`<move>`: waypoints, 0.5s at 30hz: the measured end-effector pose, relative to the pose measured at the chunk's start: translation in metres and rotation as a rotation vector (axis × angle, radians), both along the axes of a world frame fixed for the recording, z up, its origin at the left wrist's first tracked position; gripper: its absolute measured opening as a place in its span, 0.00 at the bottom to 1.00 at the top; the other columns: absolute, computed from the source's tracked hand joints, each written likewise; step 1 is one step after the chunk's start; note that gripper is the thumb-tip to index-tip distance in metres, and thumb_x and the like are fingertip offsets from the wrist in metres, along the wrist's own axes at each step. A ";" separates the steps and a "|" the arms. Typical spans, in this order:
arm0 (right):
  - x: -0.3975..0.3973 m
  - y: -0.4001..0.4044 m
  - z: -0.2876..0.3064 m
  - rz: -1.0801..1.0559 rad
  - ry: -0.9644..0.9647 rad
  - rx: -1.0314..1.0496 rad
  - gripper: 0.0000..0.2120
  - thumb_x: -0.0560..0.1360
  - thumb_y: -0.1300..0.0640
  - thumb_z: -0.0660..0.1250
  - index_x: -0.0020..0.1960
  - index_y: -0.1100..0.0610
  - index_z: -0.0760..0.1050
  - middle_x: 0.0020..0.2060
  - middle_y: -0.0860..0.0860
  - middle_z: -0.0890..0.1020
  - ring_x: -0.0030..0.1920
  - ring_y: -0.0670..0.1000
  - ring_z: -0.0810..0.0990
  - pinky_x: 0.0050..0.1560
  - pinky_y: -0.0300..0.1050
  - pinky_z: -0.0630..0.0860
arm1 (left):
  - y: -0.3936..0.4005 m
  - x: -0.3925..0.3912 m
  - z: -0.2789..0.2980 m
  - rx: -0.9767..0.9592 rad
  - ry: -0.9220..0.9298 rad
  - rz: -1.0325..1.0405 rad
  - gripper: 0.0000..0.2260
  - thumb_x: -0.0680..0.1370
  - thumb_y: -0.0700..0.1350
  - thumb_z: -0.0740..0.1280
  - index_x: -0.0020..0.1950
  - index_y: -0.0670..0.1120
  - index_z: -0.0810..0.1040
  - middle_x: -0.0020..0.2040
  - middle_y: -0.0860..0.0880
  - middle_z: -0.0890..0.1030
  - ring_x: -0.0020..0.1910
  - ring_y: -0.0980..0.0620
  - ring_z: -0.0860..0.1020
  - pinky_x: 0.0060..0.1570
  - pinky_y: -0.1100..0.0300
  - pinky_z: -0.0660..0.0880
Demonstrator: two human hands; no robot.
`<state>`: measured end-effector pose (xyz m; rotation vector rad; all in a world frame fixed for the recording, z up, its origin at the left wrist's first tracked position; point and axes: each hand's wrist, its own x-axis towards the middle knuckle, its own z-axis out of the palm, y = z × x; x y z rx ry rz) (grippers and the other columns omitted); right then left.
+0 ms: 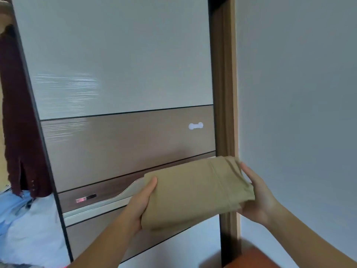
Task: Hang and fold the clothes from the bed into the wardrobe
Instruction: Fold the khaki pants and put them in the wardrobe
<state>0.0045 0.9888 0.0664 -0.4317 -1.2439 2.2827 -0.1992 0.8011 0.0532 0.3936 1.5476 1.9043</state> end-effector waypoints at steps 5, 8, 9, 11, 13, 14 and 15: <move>-0.016 0.023 -0.007 -0.127 0.306 -0.195 0.32 0.73 0.31 0.59 0.64 0.54 0.76 0.55 0.53 0.84 0.50 0.54 0.85 0.54 0.53 0.78 | 0.081 -0.008 -0.009 0.115 -0.064 0.010 0.21 0.75 0.60 0.68 0.60 0.46 0.80 0.52 0.46 0.85 0.52 0.45 0.83 0.53 0.50 0.78; -0.058 0.025 -0.015 -0.190 0.262 -0.097 0.32 0.71 0.35 0.65 0.67 0.54 0.74 0.60 0.54 0.82 0.59 0.54 0.81 0.63 0.56 0.74 | 0.129 -0.011 -0.016 0.183 -0.078 0.007 0.20 0.76 0.58 0.69 0.61 0.46 0.78 0.52 0.46 0.85 0.49 0.45 0.83 0.45 0.53 0.79; -0.074 0.029 -0.016 -0.224 0.240 -0.080 0.31 0.70 0.38 0.69 0.67 0.54 0.74 0.60 0.54 0.81 0.60 0.55 0.81 0.64 0.57 0.73 | 0.143 -0.012 -0.017 0.213 -0.089 -0.001 0.19 0.76 0.57 0.69 0.60 0.45 0.78 0.51 0.46 0.85 0.49 0.45 0.84 0.42 0.54 0.79; -0.100 0.041 -0.017 -0.331 0.207 -0.055 0.30 0.69 0.45 0.75 0.68 0.54 0.73 0.58 0.54 0.82 0.58 0.56 0.82 0.61 0.56 0.76 | 0.166 -0.019 -0.015 0.264 -0.110 -0.031 0.17 0.77 0.56 0.68 0.58 0.44 0.79 0.49 0.46 0.86 0.47 0.45 0.84 0.41 0.55 0.79; -0.121 0.060 -0.014 -0.430 0.143 -0.049 0.23 0.71 0.52 0.73 0.65 0.56 0.75 0.54 0.55 0.84 0.55 0.56 0.83 0.53 0.53 0.79 | 0.184 -0.035 -0.013 0.310 -0.115 -0.085 0.16 0.77 0.55 0.68 0.58 0.45 0.80 0.47 0.47 0.86 0.47 0.47 0.84 0.40 0.56 0.78; -0.128 0.070 -0.012 -0.453 0.117 -0.037 0.20 0.73 0.53 0.71 0.63 0.57 0.76 0.52 0.55 0.85 0.54 0.57 0.83 0.50 0.52 0.79 | 0.191 -0.045 -0.013 0.322 -0.119 -0.132 0.15 0.77 0.55 0.68 0.58 0.47 0.80 0.48 0.48 0.86 0.47 0.47 0.84 0.40 0.56 0.78; -0.132 0.078 -0.009 -0.465 0.088 -0.028 0.19 0.74 0.54 0.71 0.63 0.57 0.76 0.52 0.55 0.85 0.54 0.57 0.83 0.48 0.52 0.79 | 0.198 -0.055 -0.013 0.326 -0.126 -0.193 0.15 0.77 0.55 0.69 0.59 0.48 0.80 0.49 0.48 0.86 0.48 0.47 0.84 0.42 0.56 0.78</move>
